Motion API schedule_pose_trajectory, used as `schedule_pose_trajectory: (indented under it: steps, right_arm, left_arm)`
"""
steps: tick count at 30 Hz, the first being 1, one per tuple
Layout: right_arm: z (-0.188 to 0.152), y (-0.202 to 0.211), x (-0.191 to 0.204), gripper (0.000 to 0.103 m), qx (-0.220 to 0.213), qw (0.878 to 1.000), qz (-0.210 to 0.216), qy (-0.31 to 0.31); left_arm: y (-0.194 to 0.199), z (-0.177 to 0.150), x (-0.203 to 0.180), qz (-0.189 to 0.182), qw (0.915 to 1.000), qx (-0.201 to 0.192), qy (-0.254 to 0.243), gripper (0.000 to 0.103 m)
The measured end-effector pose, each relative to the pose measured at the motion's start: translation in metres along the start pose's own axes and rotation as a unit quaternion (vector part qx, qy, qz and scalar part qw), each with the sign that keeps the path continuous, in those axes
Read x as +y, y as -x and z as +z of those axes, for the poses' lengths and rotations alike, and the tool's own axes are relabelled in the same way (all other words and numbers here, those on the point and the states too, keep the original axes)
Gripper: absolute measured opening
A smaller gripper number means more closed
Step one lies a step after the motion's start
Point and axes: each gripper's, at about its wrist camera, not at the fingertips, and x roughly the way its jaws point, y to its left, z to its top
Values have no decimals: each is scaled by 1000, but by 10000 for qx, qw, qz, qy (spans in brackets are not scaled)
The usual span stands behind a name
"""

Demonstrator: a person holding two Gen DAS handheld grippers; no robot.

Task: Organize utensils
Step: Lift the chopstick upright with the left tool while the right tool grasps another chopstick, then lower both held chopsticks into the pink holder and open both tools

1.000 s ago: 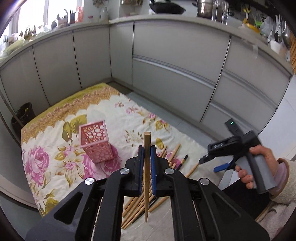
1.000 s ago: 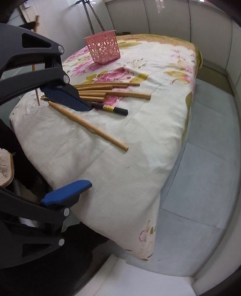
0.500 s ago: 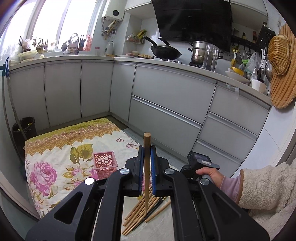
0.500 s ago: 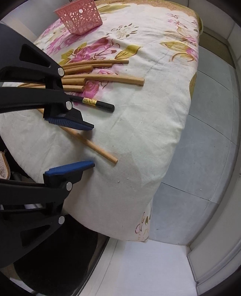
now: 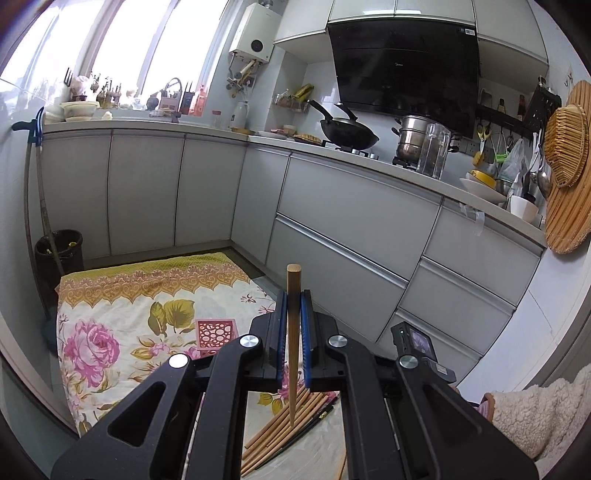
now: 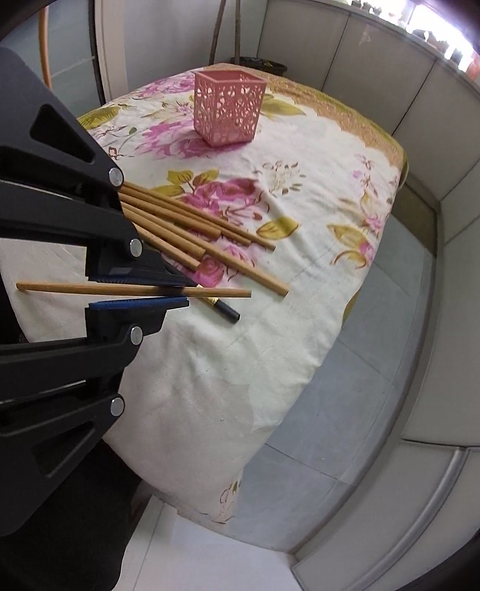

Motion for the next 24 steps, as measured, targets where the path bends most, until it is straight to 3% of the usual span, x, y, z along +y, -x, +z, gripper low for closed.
schedule_pose_trajectory:
  steps: [10,17,24]
  right_arm:
    - [-31,85,8,6,-1033,9878,400,1094]
    - [-42,156,32,6,-1864,9644,777,1711]
    - [-19,211,86,6,-2629,9313,1123,2258]
  left_arm:
    - [2,7,2,205,9995,-93,216,6]
    - [-15,21,8,564,9976,-141,374,6]
    - [-39,51,8,1166,9915,-449,355,6]
